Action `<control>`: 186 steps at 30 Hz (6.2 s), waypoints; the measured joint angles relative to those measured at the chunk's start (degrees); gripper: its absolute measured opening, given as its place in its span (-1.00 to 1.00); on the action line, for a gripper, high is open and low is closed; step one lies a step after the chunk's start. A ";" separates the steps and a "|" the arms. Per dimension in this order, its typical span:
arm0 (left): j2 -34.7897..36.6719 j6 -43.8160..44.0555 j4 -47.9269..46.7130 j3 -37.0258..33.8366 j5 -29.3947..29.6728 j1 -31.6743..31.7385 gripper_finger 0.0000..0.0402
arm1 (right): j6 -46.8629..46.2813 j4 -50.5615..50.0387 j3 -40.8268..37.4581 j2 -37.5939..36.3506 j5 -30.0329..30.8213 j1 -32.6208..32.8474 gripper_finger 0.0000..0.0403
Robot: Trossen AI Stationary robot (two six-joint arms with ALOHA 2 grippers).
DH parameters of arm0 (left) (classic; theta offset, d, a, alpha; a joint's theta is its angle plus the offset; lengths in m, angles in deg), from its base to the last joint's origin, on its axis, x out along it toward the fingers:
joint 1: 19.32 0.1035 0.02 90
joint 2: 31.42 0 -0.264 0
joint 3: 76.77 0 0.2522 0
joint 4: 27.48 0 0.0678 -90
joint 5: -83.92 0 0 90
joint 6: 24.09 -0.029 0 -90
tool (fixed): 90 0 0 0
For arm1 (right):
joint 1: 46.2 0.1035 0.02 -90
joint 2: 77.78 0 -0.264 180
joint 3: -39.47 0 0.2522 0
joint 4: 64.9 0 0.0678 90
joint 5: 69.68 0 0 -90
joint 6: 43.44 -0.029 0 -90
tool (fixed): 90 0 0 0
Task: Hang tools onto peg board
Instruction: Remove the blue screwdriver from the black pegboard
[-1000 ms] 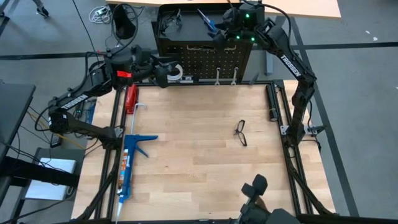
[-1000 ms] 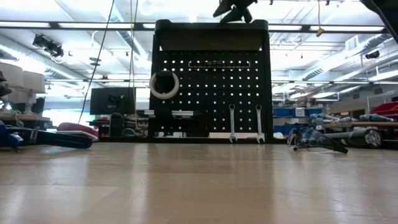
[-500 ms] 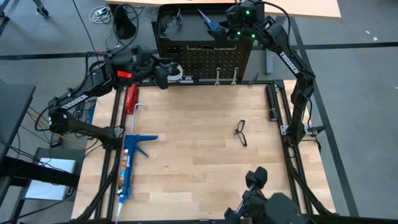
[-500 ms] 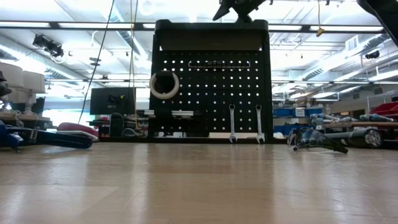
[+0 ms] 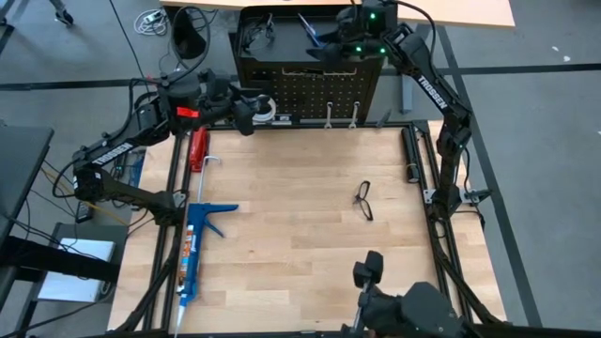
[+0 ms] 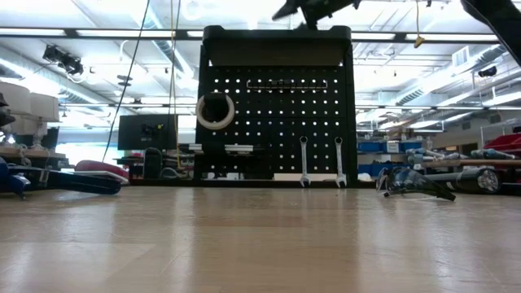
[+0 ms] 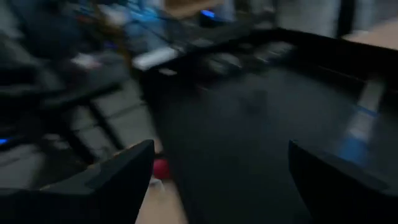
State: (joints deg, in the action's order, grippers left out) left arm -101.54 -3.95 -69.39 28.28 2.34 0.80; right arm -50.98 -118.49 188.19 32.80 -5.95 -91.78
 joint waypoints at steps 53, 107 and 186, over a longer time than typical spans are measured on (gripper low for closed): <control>0.00 0.19 1.23 0.00 -1.06 0.00 -0.10 | 0.53 -0.91 0.03 -1.05 18.35 1.75 0.31; -35.81 -11.54 -6.31 43.74 -10.18 19.62 -0.10 | 10.50 -11.26 0.04 -15.16 28.89 7.31 0.18; -25.77 -14.99 -14.99 43.59 -2.47 14.62 -0.10 | 6.40 7.25 0.02 4.79 11.29 -4.30 -0.07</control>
State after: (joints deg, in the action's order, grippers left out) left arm -127.31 -18.95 -84.38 71.87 -0.13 15.42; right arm -44.58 -111.24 188.21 37.59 5.35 -96.08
